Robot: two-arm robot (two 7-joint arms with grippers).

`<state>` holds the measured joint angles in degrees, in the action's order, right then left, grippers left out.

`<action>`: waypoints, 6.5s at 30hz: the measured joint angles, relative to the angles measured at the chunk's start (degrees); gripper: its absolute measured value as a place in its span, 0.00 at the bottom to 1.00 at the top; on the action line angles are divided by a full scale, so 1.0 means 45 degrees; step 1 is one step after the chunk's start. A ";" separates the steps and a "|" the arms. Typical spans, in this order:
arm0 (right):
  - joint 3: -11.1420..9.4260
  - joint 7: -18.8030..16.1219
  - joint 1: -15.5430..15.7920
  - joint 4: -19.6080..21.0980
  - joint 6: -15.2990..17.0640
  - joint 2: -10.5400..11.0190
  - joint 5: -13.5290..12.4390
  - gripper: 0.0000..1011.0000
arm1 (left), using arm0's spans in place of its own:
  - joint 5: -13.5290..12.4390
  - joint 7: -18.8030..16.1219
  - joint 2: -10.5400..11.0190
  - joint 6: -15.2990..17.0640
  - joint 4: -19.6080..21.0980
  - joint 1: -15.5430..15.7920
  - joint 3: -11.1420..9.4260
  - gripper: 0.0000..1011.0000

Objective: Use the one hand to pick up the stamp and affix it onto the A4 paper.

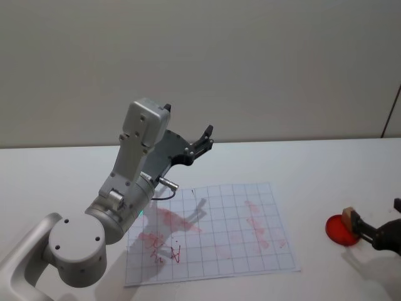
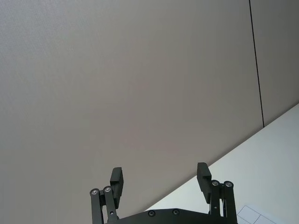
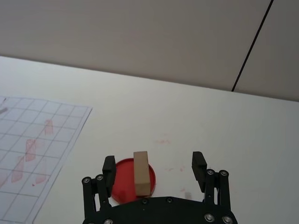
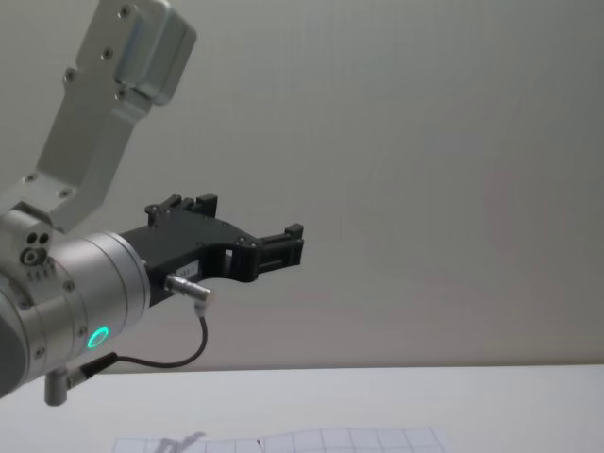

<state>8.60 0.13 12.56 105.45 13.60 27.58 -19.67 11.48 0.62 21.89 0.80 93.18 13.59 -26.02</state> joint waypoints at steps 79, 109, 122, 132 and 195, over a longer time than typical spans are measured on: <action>0.0920 -0.3339 -0.2610 -0.1537 -0.0532 -0.1774 0.0532 0.21 | 0.0000 0.0001 0.0000 0.0000 0.0000 0.0000 0.0000 0.99; 0.2415 -0.5304 -0.4361 -0.4954 -0.0367 -0.3760 0.1618 0.21 | 0.0000 0.0001 0.0000 0.0000 0.0000 0.0000 0.0000 0.99; 0.2653 -0.5503 -0.4503 -0.5558 -0.0221 -0.3916 0.2219 0.21 | 0.0000 0.0001 0.0000 0.0000 0.0000 0.0000 0.0000 0.99; 0.2743 -0.5714 -0.4479 -0.5643 -0.0164 -0.3781 0.2828 0.21 | -0.0001 0.0001 0.0000 0.0000 0.0000 0.0000 0.0000 0.99; -0.0230 -0.2259 -0.1397 -0.0460 0.0168 0.0097 -0.0582 0.21 | -0.0001 0.0001 0.0000 0.0000 0.0000 0.0000 0.0000 0.99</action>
<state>7.56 -10.04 6.28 103.38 14.35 28.02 -22.29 11.48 0.63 21.89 0.80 93.18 13.59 -26.02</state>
